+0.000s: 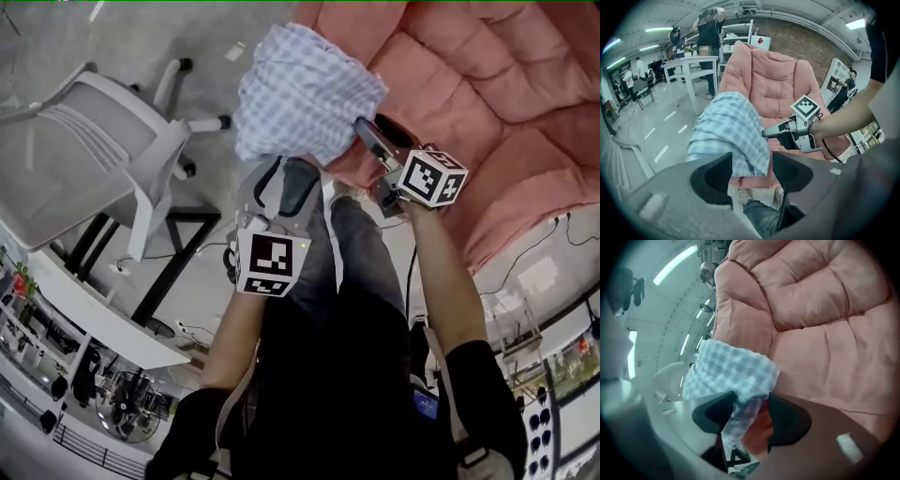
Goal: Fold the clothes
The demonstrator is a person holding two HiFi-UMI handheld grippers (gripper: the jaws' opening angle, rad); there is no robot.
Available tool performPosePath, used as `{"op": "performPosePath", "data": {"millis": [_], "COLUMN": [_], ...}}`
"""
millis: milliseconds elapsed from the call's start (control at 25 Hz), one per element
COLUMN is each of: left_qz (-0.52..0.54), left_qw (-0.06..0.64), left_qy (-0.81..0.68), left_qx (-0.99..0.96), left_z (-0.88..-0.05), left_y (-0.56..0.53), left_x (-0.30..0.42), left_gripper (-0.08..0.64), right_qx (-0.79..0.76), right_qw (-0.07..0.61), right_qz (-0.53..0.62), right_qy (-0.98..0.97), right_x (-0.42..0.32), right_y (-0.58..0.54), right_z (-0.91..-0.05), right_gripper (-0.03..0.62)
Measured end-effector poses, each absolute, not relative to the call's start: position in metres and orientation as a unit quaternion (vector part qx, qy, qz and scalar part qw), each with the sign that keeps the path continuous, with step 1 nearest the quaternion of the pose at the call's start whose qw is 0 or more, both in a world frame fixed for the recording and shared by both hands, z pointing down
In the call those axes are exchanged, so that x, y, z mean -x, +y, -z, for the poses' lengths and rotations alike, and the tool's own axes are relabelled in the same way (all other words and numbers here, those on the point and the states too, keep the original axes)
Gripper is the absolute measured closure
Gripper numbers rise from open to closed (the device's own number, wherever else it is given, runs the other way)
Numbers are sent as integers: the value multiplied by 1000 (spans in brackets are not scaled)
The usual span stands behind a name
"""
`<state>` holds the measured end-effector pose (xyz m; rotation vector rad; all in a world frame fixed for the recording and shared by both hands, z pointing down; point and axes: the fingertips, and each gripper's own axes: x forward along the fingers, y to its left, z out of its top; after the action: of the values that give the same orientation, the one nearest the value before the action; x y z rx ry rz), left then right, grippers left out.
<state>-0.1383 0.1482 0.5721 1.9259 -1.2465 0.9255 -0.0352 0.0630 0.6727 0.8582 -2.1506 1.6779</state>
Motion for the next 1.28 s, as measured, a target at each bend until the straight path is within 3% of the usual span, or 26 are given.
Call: {"op": "performPosePath", "data": {"millis": [200,560,640,720,920,1280], "left_qz": [-364,-365,-367,-369,-367,-328], "left_qw": [356,387,387,386,388,428], "left_qy": [-458,-437,-430,-425,-417,-407], "left_qx": [-729,-726,-728,-731,-735,-737], "left_z": [-595,-609,-610,-614,-621,-615], "left_y": [169,185,185,184,181,200], "left_x": [129,133,133,134,132,99], "left_gripper": [279,279,279,279,278,265], "right_qx": [-261,-248,-241,-234,-245,-248], "right_qw": [100,61,39,28,54,3], "right_qz": [-629,-669,-686,-685,-661,-650], "right_qy": [-726,-698,-686,-689,-707,-718], "right_x": [46,86,89,90,77,23], "right_y": [65,62,63,64,71,78], "right_z": [-684,-697,-692,-685,-679,-601], "right_gripper": [288,291,317,395,528,543]}}
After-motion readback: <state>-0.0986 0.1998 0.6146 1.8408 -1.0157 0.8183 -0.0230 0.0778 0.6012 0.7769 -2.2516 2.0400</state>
